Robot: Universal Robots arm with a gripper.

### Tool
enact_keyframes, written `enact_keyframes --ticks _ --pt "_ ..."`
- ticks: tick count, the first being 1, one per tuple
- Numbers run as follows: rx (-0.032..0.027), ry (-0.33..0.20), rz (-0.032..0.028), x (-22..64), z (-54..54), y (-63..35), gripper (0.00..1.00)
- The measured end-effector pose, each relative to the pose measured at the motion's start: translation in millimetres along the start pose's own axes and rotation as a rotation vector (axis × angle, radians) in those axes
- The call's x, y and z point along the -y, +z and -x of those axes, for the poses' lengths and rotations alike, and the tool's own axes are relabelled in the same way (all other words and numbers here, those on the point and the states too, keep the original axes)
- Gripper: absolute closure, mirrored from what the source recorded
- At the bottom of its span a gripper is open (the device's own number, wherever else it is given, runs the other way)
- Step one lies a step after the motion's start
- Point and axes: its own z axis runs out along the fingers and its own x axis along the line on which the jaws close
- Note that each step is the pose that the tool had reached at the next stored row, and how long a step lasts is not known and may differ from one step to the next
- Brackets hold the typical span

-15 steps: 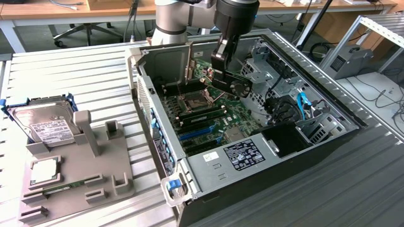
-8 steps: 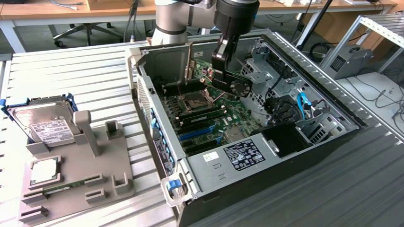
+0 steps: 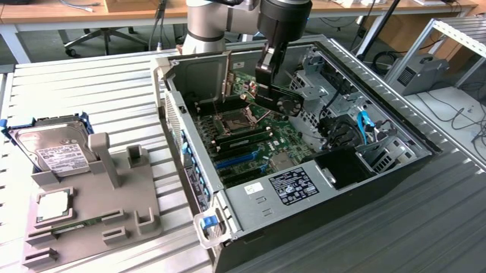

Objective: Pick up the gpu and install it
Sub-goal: 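Insert the gpu into the slot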

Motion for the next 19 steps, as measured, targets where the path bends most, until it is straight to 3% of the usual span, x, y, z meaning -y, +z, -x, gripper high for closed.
enact_keyframes --ticks 19 --pt "0.0014 -0.047 0.0008 0.0 0.0 0.0 0.74"
